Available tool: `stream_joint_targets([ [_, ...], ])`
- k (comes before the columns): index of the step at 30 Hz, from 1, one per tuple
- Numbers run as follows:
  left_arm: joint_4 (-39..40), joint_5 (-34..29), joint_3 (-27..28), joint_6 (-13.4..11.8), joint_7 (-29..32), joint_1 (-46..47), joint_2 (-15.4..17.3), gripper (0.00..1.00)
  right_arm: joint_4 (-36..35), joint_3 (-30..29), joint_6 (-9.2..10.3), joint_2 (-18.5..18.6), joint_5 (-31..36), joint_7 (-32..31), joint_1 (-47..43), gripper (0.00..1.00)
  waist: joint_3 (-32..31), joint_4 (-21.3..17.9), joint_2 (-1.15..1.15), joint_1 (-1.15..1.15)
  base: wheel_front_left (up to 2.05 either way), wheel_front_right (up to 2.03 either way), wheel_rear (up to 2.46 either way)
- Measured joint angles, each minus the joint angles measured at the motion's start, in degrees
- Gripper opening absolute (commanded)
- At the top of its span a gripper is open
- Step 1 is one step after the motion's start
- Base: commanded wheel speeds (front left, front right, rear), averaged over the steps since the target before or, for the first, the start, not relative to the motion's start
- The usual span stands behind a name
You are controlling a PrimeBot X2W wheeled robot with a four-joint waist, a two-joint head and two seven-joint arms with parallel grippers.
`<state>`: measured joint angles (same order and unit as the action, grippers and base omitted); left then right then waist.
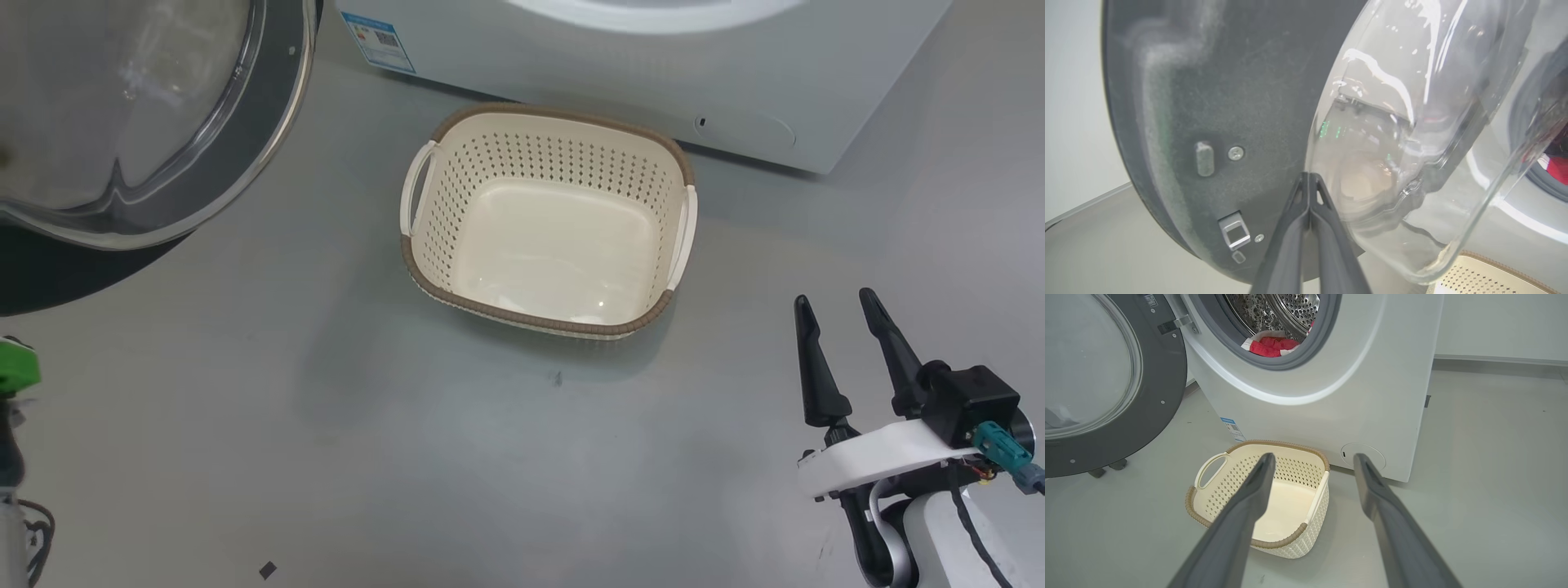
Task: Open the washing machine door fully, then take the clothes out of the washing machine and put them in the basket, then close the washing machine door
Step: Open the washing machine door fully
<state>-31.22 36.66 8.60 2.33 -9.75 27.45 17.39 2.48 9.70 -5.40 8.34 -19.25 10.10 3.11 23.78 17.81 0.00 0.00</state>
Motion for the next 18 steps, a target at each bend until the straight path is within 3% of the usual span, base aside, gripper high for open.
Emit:
stream_joint_targets([
  [18,2.3,-5.6,-7.9,2.2,-1.7,-8.7,-2.4,0.00,3.6,-0.9,-0.08,-2.4,-3.1,2.7,-2.0,1.00,-11.0,-2.6,0.00,0.00,0.00,0.00,0.00],
])
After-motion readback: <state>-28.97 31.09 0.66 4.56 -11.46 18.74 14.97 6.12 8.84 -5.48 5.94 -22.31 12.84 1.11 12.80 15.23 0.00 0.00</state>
